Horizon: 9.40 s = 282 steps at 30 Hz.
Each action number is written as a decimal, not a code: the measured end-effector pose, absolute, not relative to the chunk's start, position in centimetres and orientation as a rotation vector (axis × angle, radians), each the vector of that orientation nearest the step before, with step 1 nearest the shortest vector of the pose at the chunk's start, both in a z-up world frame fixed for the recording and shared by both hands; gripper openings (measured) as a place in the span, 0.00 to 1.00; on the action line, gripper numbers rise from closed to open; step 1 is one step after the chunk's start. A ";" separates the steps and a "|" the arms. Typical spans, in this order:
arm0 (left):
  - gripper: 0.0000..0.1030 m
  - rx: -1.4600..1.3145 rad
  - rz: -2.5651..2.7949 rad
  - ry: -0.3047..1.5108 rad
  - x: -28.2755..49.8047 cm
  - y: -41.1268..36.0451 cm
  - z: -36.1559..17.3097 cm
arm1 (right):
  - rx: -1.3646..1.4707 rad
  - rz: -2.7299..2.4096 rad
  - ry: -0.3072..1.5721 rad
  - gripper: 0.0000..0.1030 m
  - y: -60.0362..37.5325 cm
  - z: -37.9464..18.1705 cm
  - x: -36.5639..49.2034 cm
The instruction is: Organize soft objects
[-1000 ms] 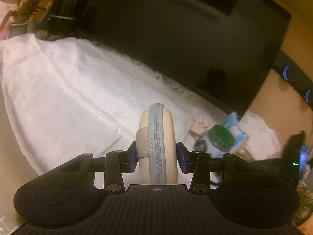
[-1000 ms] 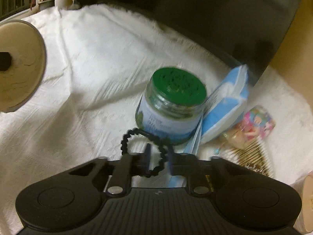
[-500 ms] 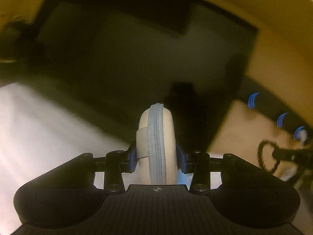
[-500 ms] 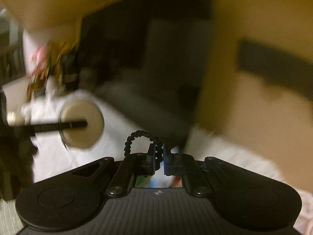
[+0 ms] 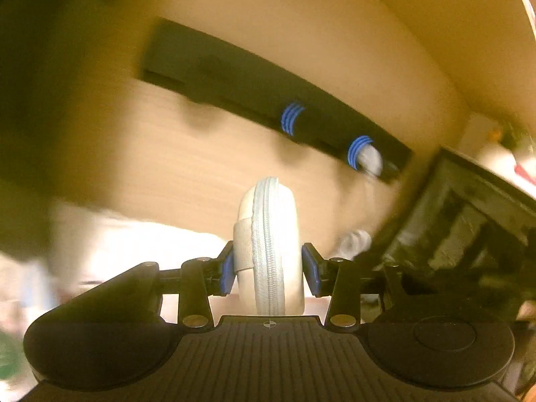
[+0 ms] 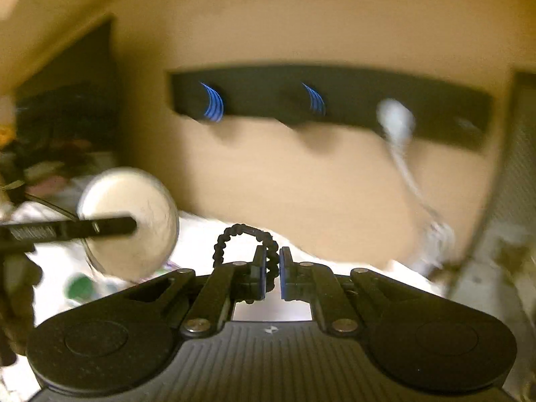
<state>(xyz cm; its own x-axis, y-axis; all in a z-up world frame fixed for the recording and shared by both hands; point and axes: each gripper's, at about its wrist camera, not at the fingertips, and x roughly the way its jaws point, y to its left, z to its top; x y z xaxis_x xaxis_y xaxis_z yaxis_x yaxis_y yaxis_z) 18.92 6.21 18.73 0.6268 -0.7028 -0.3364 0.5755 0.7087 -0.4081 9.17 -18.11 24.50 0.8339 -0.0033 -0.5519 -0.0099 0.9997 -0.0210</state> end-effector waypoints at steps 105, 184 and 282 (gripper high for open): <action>0.10 -0.133 -0.436 0.696 13.0 18.4 7.5 | -0.010 0.038 0.768 0.69 -8.7 17.4 7.4; 0.24 -0.089 -0.774 0.778 17.2 -2.6 11.8 | 0.195 -0.192 0.912 0.15 -25.3 12.9 16.7; 0.21 -0.176 -0.053 0.857 19.1 15.7 2.8 | -0.061 0.181 0.968 0.43 -2.3 5.5 5.0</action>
